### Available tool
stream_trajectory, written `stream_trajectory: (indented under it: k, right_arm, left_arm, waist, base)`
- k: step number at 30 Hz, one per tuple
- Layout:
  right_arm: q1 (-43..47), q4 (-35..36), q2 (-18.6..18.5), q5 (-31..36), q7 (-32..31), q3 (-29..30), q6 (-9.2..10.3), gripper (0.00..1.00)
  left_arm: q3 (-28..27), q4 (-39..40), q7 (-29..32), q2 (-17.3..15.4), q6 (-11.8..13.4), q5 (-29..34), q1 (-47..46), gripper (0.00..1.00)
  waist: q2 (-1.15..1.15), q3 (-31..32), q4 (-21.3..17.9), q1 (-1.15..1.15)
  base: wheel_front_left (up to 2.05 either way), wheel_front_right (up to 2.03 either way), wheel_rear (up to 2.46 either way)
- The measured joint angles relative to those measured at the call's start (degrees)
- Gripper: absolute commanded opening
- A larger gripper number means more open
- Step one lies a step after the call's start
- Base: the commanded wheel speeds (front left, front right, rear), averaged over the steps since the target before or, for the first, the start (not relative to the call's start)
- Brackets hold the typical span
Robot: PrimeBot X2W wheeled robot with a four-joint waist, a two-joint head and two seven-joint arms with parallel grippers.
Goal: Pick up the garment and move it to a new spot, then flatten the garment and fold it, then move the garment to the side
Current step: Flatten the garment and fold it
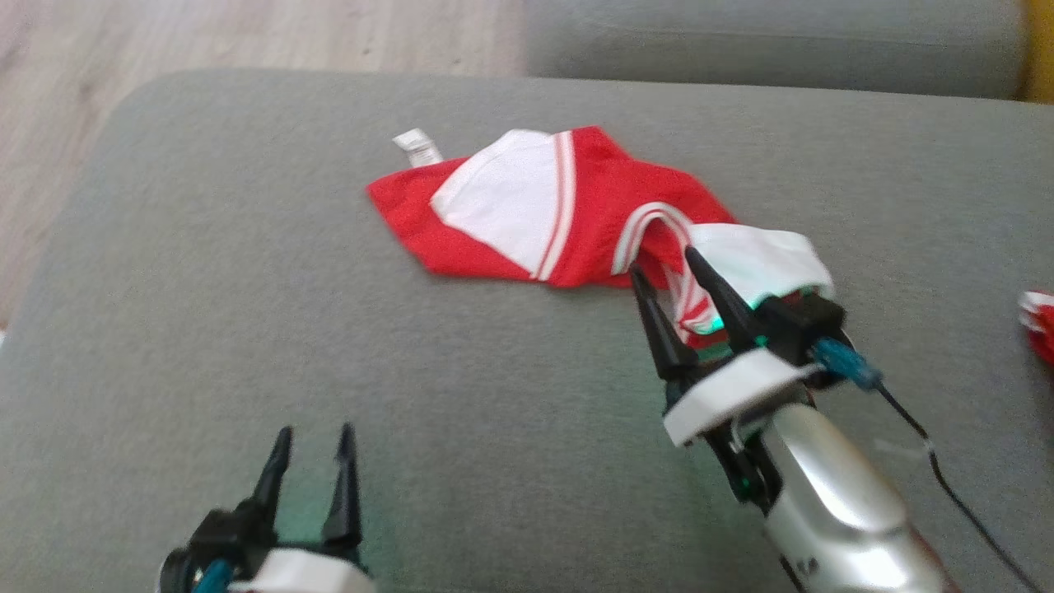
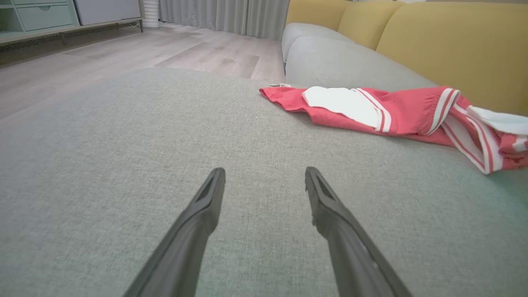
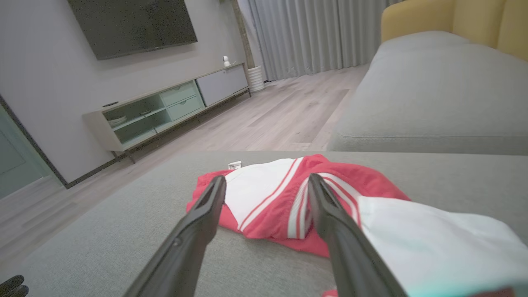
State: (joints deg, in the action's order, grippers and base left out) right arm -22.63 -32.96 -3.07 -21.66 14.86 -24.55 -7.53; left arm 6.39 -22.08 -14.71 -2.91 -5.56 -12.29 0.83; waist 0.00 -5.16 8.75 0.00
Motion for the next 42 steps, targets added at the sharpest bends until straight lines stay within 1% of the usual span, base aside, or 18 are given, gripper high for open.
stream_trajectory:
  k: [3,8,13,18,19,23,27,33,37,38,39,40,41,42]
  right_arm:
    - [-5.05,-4.19,-0.15,-0.03,-0.01,-3.34,0.00,1.00]
    - [-15.22,-13.16,-0.55,-0.59,-0.13,-6.58,0.00,1.00]
    - [-22.73,-22.91,-0.77,-0.32,-1.91,-7.76,0.00,1.00]
    - [-27.33,-31.58,-0.90,1.11,-3.30,-6.03,0.00,1.00]
    - [-27.33,-31.58,-0.90,1.11,-3.30,-6.03,0.00,1.00]
    - [-31.65,-36.41,-0.98,3.61,-4.17,-5.17,0.00,1.00]
    - [-34.68,-40.08,-1.30,7.11,-4.30,-2.75,0.00,1.00]
    - [-34.90,-41.01,-1.18,12.51,-4.28,1.58,0.00,1.00]
    - [-34.90,-41.25,-1.12,15.92,-4.09,6.55,0.00,1.00]
    - [-34.90,-41.25,-1.14,16.77,-4.03,7.87,0.00,0.95]
    - [-34.90,-41.25,-1.25,17.75,-4.03,8.94,0.00,0.86]
    - [-34.89,-41.25,-1.33,18.91,-4.05,10.12,0.00,0.72]
    - [-34.88,-41.25,-1.34,19.82,-4.07,11.33,0.00,0.45]
    - [-34.84,-41.24,-1.35,21.74,-4.12,13.51,0.00,0.00]
  left_arm:
    - [3.25,0.02,0.00,0.01,-0.11,-1.53,-2.43,1.00]
    - [9.14,0.43,0.00,0.05,-0.36,-4.30,-5.00,1.00]
    - [14.73,1.38,0.00,0.08,-0.48,-7.42,-5.61,1.00]
    - [18.38,2.24,0.00,0.10,-0.07,-9.99,-6.51,1.00]
    - [18.38,2.24,0.00,0.10,-0.07,-9.99,-6.51,1.00]
    - [19.24,3.32,0.00,0.11,0.68,-11.91,-6.54,1.00]
    - [19.52,4.36,0.00,0.25,1.10,-13.13,-6.54,1.00]
    - [19.61,4.45,0.00,0.25,1.03,-13.12,-6.59,1.00]
    - [19.98,4.42,0.00,0.26,0.99,-13.16,-7.42,1.00]
    - [20.06,4.41,0.00,0.26,0.92,-13.49,-7.86,1.00]
    - [20.08,4.42,0.00,0.26,0.91,-13.63,-8.21,1.00]
    - [20.14,4.41,0.00,0.27,0.82,-13.72,-8.51,1.00]
    - [20.28,4.36,0.00,0.27,0.71,-13.72,-8.79,1.00]
    - [20.57,4.30,0.00,0.29,0.48,-13.72,-8.92,1.00]
  waist:
    - [0.00,-1.21,2.74,0.00]
    - [0.00,-3.57,8.37,0.00]
    - [0.00,-6.43,14.70,0.00]
    - [0.00,-9.71,20.44,0.01]
    - [0.00,-9.71,20.44,0.01]
    - [0.00,-13.24,22.94,0.01]
    - [0.00,-15.98,24.36,0.01]
    - [0.00,-17.07,24.87,0.00]
    - [0.00,-17.00,24.75,0.00]
    - [0.00,-17.03,24.73,-0.01]
    - [0.00,-17.06,24.72,0.00]
    - [0.00,-17.08,24.73,0.00]
    - [0.00,-17.12,24.72,0.00]
    - [0.00,-17.12,24.72,0.00]
  base:
    - [0.00,0.00,0.00]
    - [0.00,0.00,0.00]
    - [0.00,0.00,0.00]
    - [0.00,0.00,0.00]
    - [0.00,0.00,0.00]
    - [0.00,0.00,0.00]
    - [0.00,0.00,0.00]
    - [0.00,0.00,0.00]
    - [0.00,0.00,0.00]
    - [0.00,0.00,0.00]
    - [0.00,0.00,0.00]
    - [0.00,0.00,0.00]
    - [0.00,0.00,0.00]
    - [0.00,0.00,0.00]
